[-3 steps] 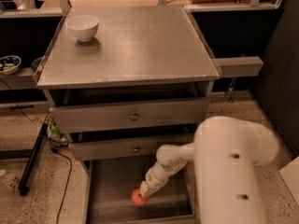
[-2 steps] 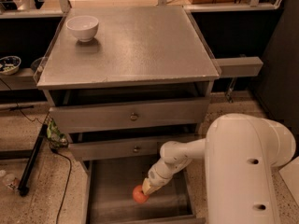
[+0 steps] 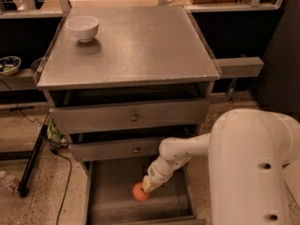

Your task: Pick apple from bottom drawer and place on counter

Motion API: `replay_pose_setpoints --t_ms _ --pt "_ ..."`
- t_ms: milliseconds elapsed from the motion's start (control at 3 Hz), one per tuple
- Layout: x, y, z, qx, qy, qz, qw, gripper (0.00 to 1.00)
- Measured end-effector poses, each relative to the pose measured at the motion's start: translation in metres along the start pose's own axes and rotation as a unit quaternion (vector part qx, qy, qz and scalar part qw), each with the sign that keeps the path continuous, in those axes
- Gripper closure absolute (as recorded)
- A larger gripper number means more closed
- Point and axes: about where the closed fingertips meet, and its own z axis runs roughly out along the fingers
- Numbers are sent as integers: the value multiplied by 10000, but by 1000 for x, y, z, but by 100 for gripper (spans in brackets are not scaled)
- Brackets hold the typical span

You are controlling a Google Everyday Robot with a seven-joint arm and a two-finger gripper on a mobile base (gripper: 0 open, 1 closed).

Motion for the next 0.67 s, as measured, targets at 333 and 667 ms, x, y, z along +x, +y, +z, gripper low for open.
replay_pose_setpoints --t_ms 333,667 --pt "1 11 -29 189 -96 -87 9997 100" --pt "3 21 -60 359 -275 -184 9988 100"
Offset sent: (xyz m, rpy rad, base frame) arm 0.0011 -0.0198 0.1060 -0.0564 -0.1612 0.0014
